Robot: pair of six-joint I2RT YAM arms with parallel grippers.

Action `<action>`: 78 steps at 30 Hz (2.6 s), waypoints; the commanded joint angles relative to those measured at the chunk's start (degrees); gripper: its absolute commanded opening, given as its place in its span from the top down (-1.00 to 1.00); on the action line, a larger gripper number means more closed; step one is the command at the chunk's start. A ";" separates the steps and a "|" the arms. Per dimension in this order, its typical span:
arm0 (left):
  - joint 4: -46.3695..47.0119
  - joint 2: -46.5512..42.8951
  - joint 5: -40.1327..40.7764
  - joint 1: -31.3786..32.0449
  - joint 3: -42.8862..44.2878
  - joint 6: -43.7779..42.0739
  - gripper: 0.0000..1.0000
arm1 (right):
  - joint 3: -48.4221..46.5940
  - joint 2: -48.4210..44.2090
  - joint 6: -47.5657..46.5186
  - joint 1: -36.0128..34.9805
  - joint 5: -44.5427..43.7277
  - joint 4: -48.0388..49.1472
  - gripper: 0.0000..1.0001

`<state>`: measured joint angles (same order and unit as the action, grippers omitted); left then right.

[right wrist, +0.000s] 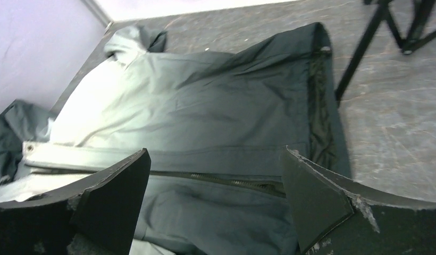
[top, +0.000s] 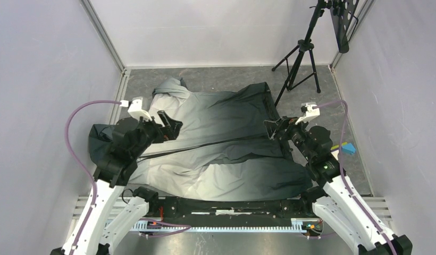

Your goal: Zip up the jacket

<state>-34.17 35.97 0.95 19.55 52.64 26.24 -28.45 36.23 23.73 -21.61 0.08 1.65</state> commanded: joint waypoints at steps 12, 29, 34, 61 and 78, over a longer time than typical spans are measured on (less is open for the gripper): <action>22.75 10.47 -31.07 0.58 -16.79 20.07 -0.99 | -0.64 25.98 -4.08 -0.10 1.72 1.45 -0.71; 23.74 14.31 -31.23 3.48 -16.61 18.71 -0.93 | -11.31 59.39 -0.65 -4.69 11.18 22.97 -0.36; 22.00 14.31 -31.62 4.06 -15.35 18.85 -0.94 | -17.73 64.14 -0.31 -5.02 12.44 23.83 -0.33; 3.95 11.29 -30.30 4.51 -2.67 12.83 -0.99 | 6.68 34.92 -8.92 -4.95 -5.11 6.12 -0.65; 16.51 45.20 -14.92 19.07 15.87 4.70 -0.59 | 11.61 29.18 -2.87 -4.02 -11.19 3.66 -0.69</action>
<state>-20.47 73.23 -21.43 34.15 60.73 39.70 -17.12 66.52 20.32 -26.61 -8.29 11.33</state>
